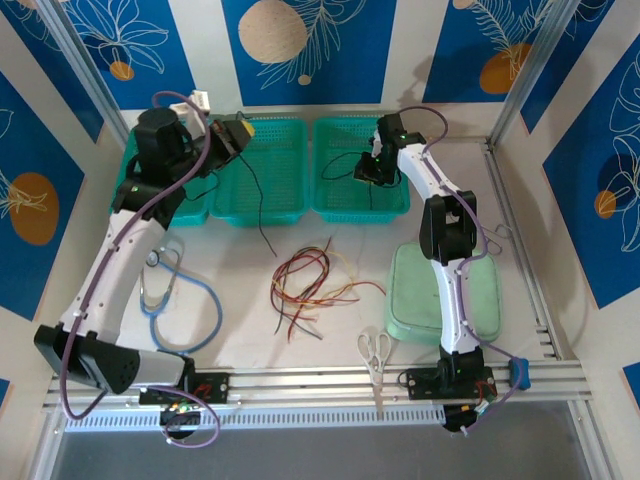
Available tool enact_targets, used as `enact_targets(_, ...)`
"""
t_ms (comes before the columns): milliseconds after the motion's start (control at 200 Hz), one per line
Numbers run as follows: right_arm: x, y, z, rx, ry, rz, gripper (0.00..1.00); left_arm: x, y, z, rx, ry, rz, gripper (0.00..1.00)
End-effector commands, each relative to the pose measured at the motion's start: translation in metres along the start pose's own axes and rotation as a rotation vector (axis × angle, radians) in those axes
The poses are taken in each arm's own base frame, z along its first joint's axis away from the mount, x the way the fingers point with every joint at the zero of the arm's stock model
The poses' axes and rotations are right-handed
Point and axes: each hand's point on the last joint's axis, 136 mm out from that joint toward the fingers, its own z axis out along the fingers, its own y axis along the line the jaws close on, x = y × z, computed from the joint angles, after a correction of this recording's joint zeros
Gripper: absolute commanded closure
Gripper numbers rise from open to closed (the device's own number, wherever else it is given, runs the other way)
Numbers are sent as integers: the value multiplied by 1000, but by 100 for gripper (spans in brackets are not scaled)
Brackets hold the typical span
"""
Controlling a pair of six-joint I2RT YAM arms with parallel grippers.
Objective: Untangle the cables
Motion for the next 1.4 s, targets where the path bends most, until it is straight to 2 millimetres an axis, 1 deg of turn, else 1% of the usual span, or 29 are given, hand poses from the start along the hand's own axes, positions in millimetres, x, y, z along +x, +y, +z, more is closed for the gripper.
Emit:
enact_targets(0, -15, 15, -34, -23, -50, -31, 53, -12, -24, 10, 39, -36, 67, 100)
enact_targets(60, -22, 20, -49, -31, -86, -40, 45, -13, -29, 20, 50, -28, 73, 100)
enact_targets(125, -29, 28, -71, -44, -129, -60, 37, -14, -36, 30, 64, -23, 79, 100)
enact_targets(165, -33, 31, -85, -40, -155, -69, 30, -15, -41, 37, 75, -17, 83, 100)
enact_targets(200, -37, 32, -96, -34, -177, -80, 25, -17, -47, 43, 85, -19, 89, 100)
enact_targets(220, -38, 33, -102, -29, -189, -90, 19, -18, -51, 45, 93, -21, 93, 100)
enact_targets(240, -39, 33, -107, -24, -200, -98, 17, -19, -53, 48, 97, -22, 98, 100)
enact_targets(260, -41, 33, -112, -20, -211, -102, 10, -20, -55, 52, 100, -21, 100, 100)
enact_targets(295, -42, 33, -121, -23, -222, -106, 4, -24, -60, 57, 109, -28, 104, 100)
enact_targets(340, -44, 33, -131, -33, -233, -101, 0, -27, -68, 64, 127, -31, 107, 100)
enact_targets(435, -47, 33, -157, -64, -257, -89, 1, -32, -79, 81, 154, -41, 118, 100)
enact_targets(530, -47, 33, -188, -87, -301, -89, 1, -34, -84, 102, 170, -45, 124, 100)
enact_targets(630, -41, 33, -215, -119, -331, -76, 1, -38, -89, 124, 198, -50, 140, 100)
enact_targets(670, -37, 31, -221, -138, -334, -58, 1, -41, -87, 132, 186, -50, 155, 100)
enact_targets(725, -27, 29, -224, -173, -335, -36, 1, -44, -86, 143, 185, -62, 163, 100)
enact_targets(835, 1, 24, -223, -195, -321, -24, 1, -40, -84, 171, 225, -69, 159, 100)
enact_targets(895, 13, 18, -223, -190, -325, -6, 1, -39, -77, 185, 226, -75, 153, 100)
enact_targets(930, 20, 14, -222, -193, -327, 5, 1, -38, -77, 190, 238, -79, 152, 100)
enact_targets(985, 31, 7, -220, -192, -316, 25, 1, -35, -67, 201, 227, -75, 145, 100)
enact_targets(1021, 37, 3, -222, -186, -311, 33, 1, -32, -63, 207, 227, -72, 148, 100)
enact_targets(1061, 44, -2, -223, -175, -302, 36, 1, -24, -55, 216, 214, -56, 155, 100)
enact_targets(1141, 56, -11, -225, -156, -295, 41, 1, 0, -38, 236, 184, -19, 161, 100)
enact_targets(1286, 81, -19, -221, -159, -274, 60, 1, 55, -1, 275, 138, 65, 147, 100)
enact_targets(1396, 94, -24, -219, -156, -267, 77, 1, 97, 37, 299, 50, 137, 158, 100)
